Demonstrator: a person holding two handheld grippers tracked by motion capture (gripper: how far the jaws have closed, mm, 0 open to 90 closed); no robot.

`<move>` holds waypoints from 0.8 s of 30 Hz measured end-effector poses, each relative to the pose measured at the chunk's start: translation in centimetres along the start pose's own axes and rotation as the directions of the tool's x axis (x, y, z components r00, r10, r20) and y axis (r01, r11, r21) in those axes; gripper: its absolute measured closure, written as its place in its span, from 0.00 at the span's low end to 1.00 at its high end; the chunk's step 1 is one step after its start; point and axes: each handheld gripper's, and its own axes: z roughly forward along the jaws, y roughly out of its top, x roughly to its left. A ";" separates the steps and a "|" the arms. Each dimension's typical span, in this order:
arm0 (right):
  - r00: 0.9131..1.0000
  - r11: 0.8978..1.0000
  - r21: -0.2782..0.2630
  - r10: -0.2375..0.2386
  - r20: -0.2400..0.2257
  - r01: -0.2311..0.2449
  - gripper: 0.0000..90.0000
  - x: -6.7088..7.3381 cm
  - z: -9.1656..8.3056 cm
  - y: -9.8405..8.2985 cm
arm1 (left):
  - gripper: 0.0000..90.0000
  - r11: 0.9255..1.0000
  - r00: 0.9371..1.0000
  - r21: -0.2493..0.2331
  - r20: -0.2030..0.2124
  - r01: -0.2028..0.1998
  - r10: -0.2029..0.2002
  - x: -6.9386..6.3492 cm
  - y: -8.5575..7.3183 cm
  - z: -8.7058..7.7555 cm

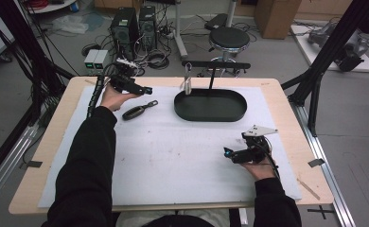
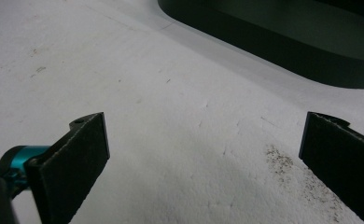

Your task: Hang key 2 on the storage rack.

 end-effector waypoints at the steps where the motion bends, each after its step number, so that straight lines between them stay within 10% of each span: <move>1: 1.000 1.000 0.001 -0.002 0.001 0.002 0.01 0.0 0.0 0.0 | 0.02 1.000 1.000 0.013 0.002 0.003 -0.003 0.2 -0.2 0.2; 11: 1.000 1.000 0.016 -0.002 0.010 0.002 0.01 0.1 -0.1 -0.2 | 0.02 0.992 0.998 0.129 0.056 0.005 -0.013 1.0 -2.3 2.8; 24: 1.000 1.000 0.030 -0.006 0.012 0.005 0.01 0.2 0.0 -0.3 | 0.02 0.967 1.000 0.255 0.005 -0.027 0.026 1.1 -3.5 4.8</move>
